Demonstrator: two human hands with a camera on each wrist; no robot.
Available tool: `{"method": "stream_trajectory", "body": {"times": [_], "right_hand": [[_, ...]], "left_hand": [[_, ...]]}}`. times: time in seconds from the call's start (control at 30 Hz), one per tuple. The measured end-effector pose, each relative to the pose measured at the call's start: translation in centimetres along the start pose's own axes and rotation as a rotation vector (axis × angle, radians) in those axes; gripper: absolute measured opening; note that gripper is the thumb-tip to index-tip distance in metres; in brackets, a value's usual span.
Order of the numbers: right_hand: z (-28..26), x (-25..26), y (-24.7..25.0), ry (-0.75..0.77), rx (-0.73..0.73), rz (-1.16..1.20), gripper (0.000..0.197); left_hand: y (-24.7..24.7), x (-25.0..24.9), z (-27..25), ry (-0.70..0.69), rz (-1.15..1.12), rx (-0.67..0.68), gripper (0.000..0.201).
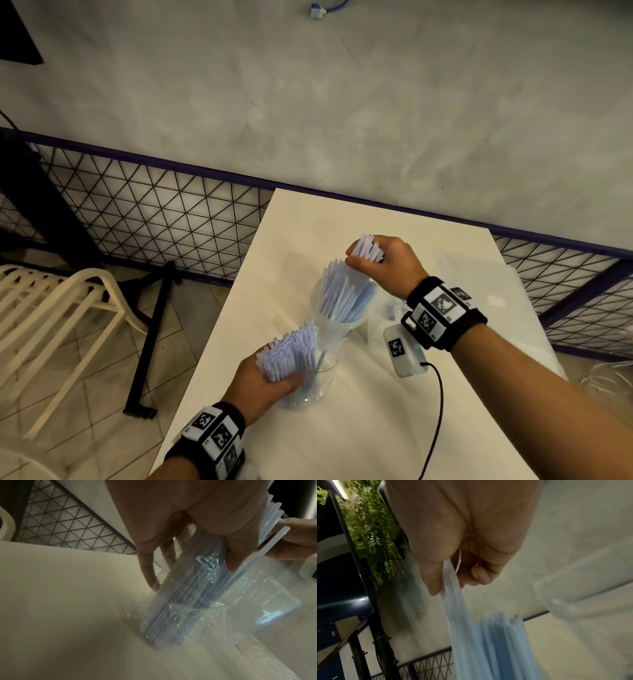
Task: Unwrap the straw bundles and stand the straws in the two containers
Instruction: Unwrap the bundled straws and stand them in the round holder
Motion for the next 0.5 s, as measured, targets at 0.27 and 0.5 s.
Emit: {"method": "stream_trajectory", "body": {"times": [0.27,0.5], "right_hand": [[0.2,-1.1,-1.0,-0.048,-0.094,-0.148,0.052],[-1.0,-0.4,-2.7,0.130,0.081,-0.364,0.066]], "left_hand": [[0.1,0.2,0.1,0.002,0.004,-0.006,0.045],[0.0,0.2,0.2,-0.007,0.012,0.002,0.044]]}}
Point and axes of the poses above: each hand's wrist, its own z-axis towards the middle knuckle, its own y-axis out of the back of the hand, x = y × z, the point moved 3 cm from there along z, towards the middle knuckle, and after that the axes turned 2 degrees about x, right-handed, at the moved point
